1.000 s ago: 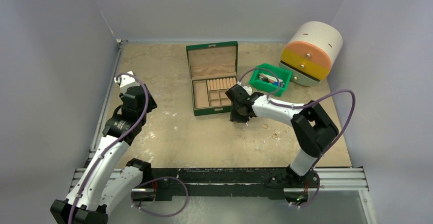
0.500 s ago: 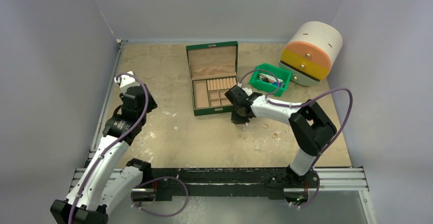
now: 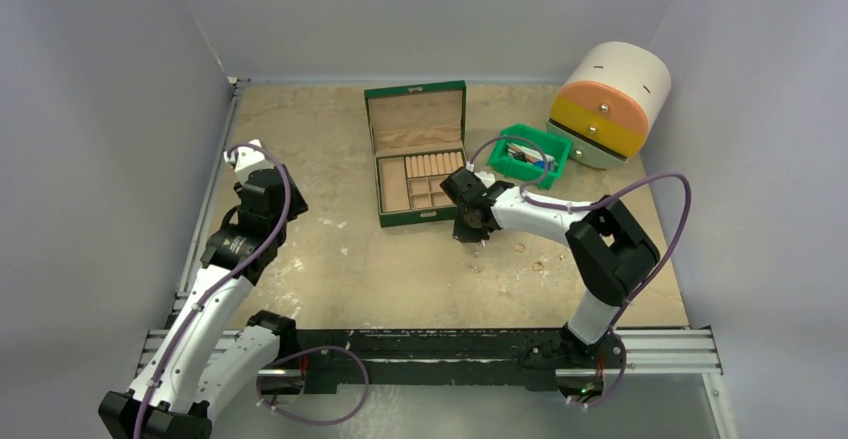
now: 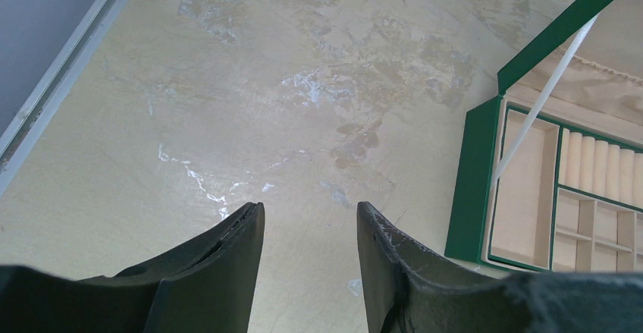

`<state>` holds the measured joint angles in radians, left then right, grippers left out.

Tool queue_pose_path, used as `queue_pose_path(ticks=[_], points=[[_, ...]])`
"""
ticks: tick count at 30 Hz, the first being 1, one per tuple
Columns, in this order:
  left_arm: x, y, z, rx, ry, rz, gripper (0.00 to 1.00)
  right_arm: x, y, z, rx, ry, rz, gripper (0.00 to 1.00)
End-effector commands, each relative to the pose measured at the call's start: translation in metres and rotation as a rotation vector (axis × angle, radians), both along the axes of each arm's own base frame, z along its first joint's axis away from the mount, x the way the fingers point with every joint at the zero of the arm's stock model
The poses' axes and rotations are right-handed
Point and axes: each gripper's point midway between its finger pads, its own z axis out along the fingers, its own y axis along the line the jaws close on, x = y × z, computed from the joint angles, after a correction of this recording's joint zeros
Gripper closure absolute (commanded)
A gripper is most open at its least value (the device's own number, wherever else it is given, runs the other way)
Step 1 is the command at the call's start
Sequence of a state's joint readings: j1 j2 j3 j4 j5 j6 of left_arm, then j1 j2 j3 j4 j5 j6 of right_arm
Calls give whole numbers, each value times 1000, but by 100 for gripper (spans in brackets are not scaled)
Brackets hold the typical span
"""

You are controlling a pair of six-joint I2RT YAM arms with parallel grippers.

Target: Organize the mixed jewelry

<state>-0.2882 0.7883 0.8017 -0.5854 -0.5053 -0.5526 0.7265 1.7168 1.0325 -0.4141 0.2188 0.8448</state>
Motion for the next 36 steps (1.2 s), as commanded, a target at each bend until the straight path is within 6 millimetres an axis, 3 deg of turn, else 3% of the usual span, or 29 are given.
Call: queue_pose_path(ticks=[1, 14, 19, 27, 36], points=[[7, 1, 17, 2, -60, -3, 53, 4, -2, 20, 2, -49, -12, 100], [7, 1, 18, 2, -62, -3, 53, 15, 0, 79, 35, -145, 15, 100], [7, 1, 18, 1, -63, -2, 53, 32, 1, 109, 18, -217, 22, 100], [7, 0, 17, 3, -58, -4, 53, 65, 7, 133, 33, -276, 45, 100], [8, 0, 15, 5, -50, -5, 52, 106, 16, 113, 14, -247, 70, 100]])
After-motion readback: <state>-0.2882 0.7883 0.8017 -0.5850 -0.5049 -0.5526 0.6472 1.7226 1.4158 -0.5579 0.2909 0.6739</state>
